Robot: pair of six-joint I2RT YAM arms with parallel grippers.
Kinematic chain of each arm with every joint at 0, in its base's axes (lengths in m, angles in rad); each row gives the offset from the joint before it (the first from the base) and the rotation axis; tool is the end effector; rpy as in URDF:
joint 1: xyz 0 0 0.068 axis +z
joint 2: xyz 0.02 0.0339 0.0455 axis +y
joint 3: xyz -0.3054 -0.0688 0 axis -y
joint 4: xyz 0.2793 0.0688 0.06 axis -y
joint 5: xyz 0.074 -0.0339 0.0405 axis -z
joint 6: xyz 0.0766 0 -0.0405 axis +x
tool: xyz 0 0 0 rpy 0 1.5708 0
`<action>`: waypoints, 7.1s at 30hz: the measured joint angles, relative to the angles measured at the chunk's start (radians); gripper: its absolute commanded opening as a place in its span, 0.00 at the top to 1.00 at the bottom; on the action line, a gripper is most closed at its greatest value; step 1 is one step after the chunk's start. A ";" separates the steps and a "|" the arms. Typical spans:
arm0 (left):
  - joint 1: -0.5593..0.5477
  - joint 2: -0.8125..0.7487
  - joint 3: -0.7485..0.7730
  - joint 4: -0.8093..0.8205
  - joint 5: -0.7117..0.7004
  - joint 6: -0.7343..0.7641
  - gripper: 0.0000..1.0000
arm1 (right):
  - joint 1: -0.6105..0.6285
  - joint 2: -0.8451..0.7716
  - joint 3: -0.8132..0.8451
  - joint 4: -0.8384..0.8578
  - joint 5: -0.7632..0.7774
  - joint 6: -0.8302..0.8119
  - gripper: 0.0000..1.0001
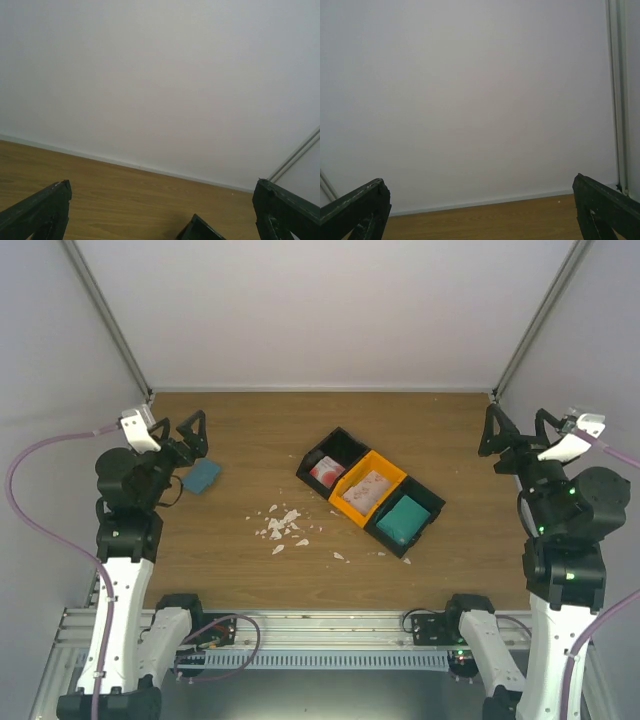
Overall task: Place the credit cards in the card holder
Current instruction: Move the card holder to the center of the board, then open the card holder at the center of the board.
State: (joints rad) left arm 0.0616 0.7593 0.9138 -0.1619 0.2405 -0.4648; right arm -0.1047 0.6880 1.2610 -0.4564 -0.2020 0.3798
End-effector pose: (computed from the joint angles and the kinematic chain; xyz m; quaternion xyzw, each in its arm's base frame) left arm 0.2143 -0.0051 0.4249 -0.1017 0.7023 -0.2235 0.6682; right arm 0.1351 0.0013 0.5266 0.0855 0.6601 0.1683 0.7271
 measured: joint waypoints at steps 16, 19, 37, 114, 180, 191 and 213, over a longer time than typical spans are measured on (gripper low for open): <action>0.002 0.056 -0.022 -0.007 0.146 -0.010 0.01 | 0.005 0.116 -0.161 0.178 -0.401 0.075 0.03; 0.002 0.086 -0.040 -0.038 0.158 -0.005 0.01 | 0.028 0.152 -0.225 0.242 -0.456 0.108 0.04; 0.017 0.544 0.070 -0.253 -0.129 -0.068 0.01 | 0.766 0.703 -0.333 0.388 -0.198 0.169 0.13; -0.140 0.850 -0.135 -0.083 0.087 -0.056 0.51 | 0.941 1.421 0.010 0.548 -0.177 0.490 0.44; -0.185 0.167 0.097 -0.087 0.747 -0.243 0.01 | 0.787 0.724 -0.095 0.539 -0.417 -0.501 0.99; -0.149 0.229 0.151 -0.253 0.773 -0.348 0.01 | 0.921 0.738 -0.303 0.871 -0.104 -1.090 1.00; -0.092 0.321 0.137 -0.246 0.873 -0.461 0.90 | 1.091 0.818 -0.438 1.404 0.134 -1.638 0.93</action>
State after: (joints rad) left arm -0.0307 1.0805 1.0504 -0.4076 1.1137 -0.9257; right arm 0.9863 1.5055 0.8230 0.9478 -0.0677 -1.2583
